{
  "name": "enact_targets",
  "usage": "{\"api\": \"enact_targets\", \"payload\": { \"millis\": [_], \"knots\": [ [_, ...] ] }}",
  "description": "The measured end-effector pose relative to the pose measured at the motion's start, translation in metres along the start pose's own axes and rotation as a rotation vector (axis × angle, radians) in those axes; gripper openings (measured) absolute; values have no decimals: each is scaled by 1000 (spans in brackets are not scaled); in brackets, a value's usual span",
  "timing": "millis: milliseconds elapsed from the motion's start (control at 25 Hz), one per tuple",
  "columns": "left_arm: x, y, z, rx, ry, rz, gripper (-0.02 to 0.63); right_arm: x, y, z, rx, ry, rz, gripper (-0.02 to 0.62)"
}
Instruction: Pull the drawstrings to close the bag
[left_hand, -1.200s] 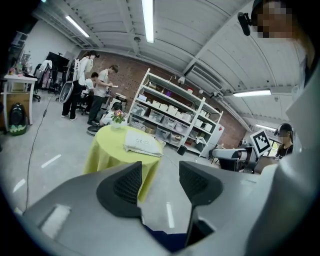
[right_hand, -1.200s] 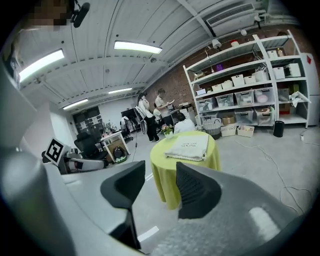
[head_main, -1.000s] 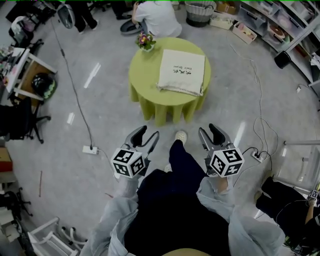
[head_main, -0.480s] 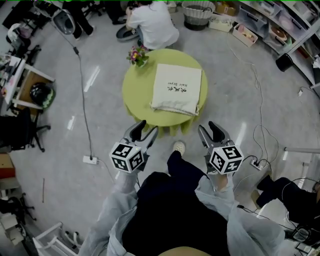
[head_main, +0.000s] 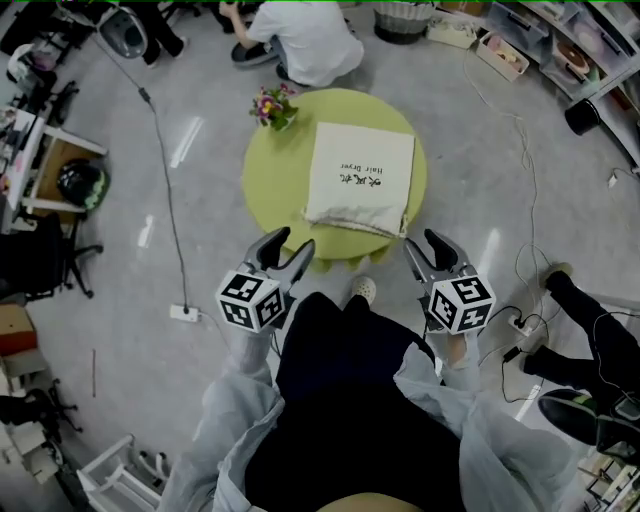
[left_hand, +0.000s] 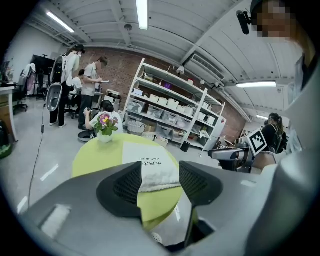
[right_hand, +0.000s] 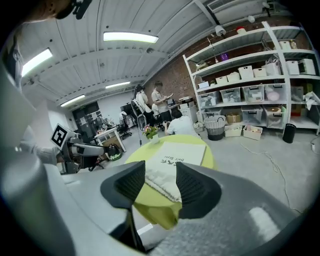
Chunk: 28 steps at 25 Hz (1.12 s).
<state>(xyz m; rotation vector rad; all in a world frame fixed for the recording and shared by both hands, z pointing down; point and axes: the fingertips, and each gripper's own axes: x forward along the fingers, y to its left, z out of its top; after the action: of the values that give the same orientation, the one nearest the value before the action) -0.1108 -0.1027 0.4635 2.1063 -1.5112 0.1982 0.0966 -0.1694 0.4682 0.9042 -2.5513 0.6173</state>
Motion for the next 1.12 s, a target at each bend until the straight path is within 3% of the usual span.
{"api": "enact_targets", "payload": {
  "millis": [200,520,920,1120],
  "knots": [
    [6,20,-15,69,113,-56,235,17,4,-9,22,42,14,189],
    [30,55,-16,169,266,-193,235,37,10,-17,-84,97,-92,190],
    [54,75,-34,543,481,-413,235,43,7,-45,-253,241,-156,199],
    [69,88,-59,771,606,-437,236,49,-3,-75,-476,441,-115,193]
  ]
}}
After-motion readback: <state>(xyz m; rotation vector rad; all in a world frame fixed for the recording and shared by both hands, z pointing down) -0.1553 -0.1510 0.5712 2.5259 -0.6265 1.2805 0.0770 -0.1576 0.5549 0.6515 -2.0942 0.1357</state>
